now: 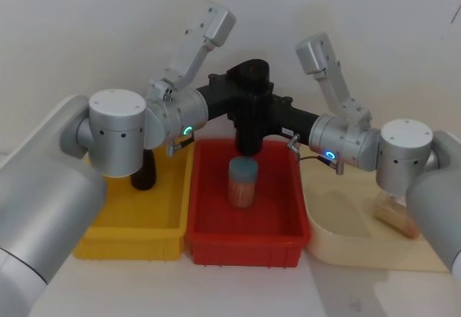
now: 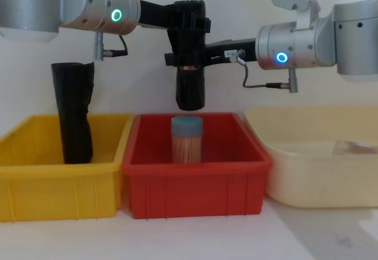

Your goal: Pick up the garbage bag with the one hand and transfer it to the other hand.

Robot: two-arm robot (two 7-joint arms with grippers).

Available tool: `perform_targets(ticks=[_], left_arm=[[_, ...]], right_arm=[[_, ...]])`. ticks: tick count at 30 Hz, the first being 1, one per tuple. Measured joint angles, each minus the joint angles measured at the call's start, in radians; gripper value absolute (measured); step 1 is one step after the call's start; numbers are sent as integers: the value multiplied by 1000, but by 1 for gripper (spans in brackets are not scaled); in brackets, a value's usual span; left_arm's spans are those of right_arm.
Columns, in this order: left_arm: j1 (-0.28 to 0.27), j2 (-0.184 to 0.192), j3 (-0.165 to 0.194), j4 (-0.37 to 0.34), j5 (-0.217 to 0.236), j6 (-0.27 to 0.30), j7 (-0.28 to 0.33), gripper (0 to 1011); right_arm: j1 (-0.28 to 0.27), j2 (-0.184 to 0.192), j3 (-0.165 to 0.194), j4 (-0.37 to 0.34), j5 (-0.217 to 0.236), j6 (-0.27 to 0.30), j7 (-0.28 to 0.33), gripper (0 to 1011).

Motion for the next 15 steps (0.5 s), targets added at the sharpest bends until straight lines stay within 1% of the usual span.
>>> perform_targets(ticks=[1, 3, 4, 5, 7, 9, 15], left_arm=[[0, 0, 0, 0, 0, 0, 0, 487], [0, 0, 0, 0, 0, 0, 0, 498], [0, 0, 0, 0, 0, 0, 0, 545], [0, 0, 0, 0, 0, 0, 0, 555], [0, 0, 0, 0, 0, 0, 0, 633], [0, 0, 0, 0, 0, 0, 0, 672], [0, 0, 0, 0, 0, 0, 0, 870]], right_arm=[[1, -1, 0, 2, 0, -1, 0, 613], [2, -3, 1, 5, 0, -2, 1, 578], [2, -3, 1, 6, 0, -3, 1, 562], [2, -3, 1, 6, 0, -3, 1, 556], [2, -3, 1, 6, -1, -3, 1, 550], [2, -2, 2, 3, -1, -3, 1, 550], [-13, 9, 8, -27, -7, 6, -17, 550]])
